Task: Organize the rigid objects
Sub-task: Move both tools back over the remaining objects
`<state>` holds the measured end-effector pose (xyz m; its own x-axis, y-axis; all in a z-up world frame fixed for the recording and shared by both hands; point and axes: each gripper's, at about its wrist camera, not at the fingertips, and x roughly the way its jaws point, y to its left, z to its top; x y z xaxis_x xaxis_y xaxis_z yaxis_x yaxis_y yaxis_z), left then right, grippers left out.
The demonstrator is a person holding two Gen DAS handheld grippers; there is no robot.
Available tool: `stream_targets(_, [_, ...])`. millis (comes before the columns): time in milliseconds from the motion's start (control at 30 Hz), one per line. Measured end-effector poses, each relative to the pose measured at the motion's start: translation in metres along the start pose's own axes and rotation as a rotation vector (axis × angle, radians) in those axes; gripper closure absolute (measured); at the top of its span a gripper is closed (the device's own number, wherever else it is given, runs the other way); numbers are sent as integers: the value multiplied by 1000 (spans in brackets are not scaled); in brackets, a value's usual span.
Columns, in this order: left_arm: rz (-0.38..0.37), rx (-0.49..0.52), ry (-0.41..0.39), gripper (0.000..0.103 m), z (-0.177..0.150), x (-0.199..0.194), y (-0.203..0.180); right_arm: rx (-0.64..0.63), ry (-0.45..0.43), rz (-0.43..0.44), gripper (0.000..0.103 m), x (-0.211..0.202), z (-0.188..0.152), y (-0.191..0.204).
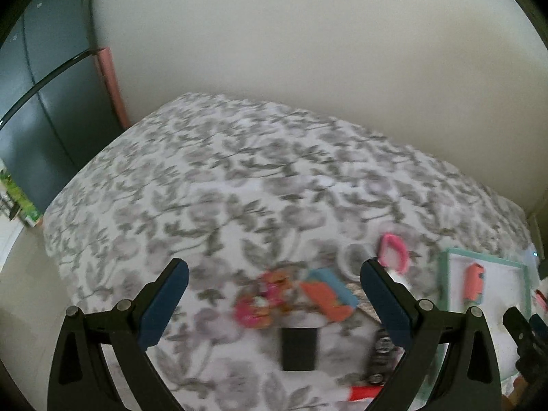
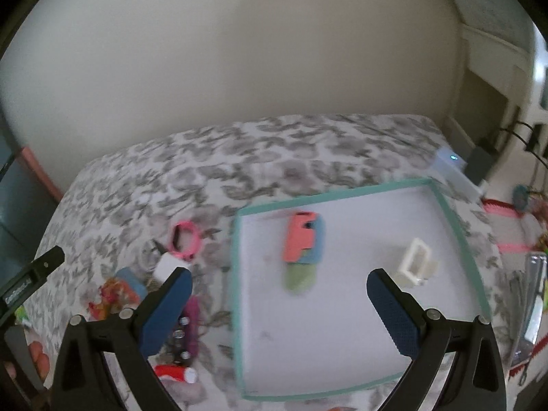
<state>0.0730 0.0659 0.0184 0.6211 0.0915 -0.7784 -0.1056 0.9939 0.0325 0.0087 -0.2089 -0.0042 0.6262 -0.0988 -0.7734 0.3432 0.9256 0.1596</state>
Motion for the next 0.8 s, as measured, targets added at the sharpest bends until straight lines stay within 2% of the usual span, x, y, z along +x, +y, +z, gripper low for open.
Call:
stream_targets(167, [32, -23, 37, 3, -4, 9, 26, -81, 32, 31, 0, 8, -12, 38])
stream_targets(300, [47, -29, 108, 3, -12, 25, 40, -153, 69, 46, 0, 14, -24, 70])
stream_targets(500, [-7, -18, 231, 3, -30, 49, 41, -233, 156, 50, 0, 32, -49, 100])
stream_targets(800, [-43, 28, 288, 3, -40, 59, 26, -295, 293, 31, 0, 56, -90, 117])
